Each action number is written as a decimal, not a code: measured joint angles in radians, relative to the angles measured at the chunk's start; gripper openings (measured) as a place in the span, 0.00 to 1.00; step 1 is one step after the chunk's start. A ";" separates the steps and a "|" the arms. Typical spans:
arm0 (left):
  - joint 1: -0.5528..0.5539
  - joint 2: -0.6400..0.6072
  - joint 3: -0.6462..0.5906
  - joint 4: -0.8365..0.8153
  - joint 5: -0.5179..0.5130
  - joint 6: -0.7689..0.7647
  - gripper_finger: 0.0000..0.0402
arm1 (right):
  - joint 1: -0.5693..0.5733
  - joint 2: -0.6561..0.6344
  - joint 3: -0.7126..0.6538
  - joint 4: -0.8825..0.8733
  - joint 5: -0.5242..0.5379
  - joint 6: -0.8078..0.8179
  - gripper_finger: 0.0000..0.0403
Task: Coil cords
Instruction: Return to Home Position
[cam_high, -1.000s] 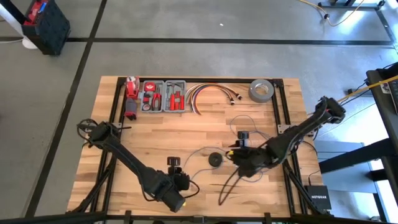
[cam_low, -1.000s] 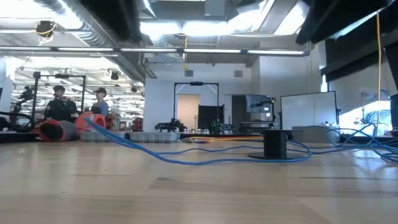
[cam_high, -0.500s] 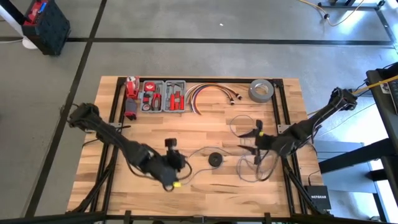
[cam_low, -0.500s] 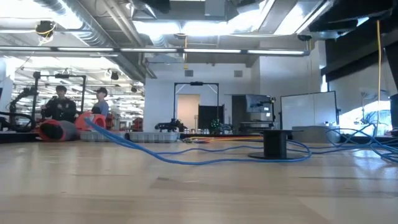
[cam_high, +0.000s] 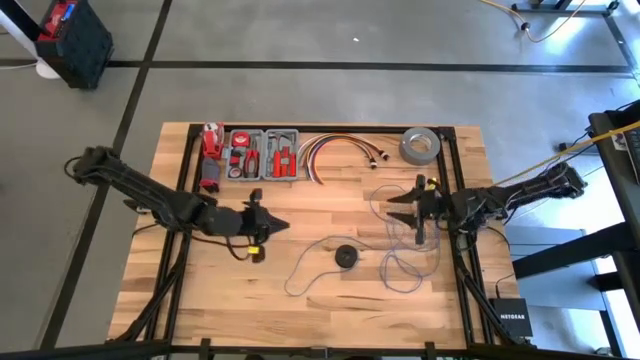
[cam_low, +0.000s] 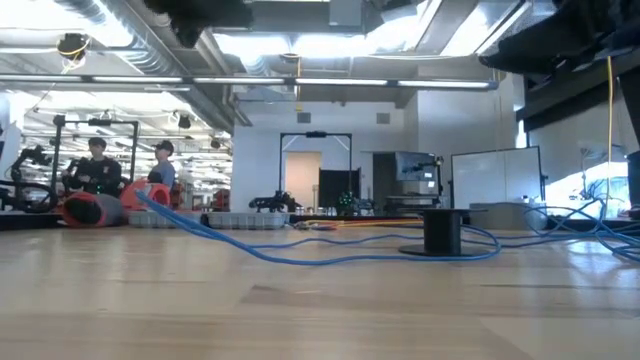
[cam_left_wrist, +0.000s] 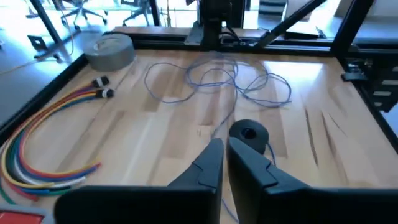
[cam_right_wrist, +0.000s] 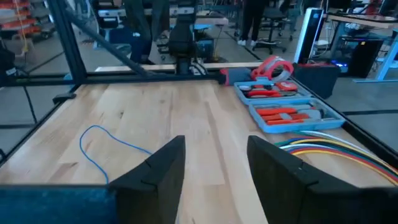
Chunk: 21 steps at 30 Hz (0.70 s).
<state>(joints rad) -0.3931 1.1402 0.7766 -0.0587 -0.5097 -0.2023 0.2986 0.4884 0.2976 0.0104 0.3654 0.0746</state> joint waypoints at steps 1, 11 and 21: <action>0.007 -0.028 -0.031 0.023 0.003 0.010 0.03 | -0.023 -0.025 -0.012 -0.002 -0.017 -0.001 0.43; 0.037 -0.339 -0.357 0.269 0.002 0.050 0.00 | -0.178 -0.321 -0.148 -0.009 -0.158 -0.028 0.08; 0.050 -0.495 -0.495 0.215 -0.031 0.018 0.02 | -0.195 -0.475 -0.223 -0.087 -0.064 -0.030 0.11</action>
<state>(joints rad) -0.3429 0.6457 0.2813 0.1564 -0.5409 -0.1842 0.1036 0.0132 0.0746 -0.0765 0.3019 0.0448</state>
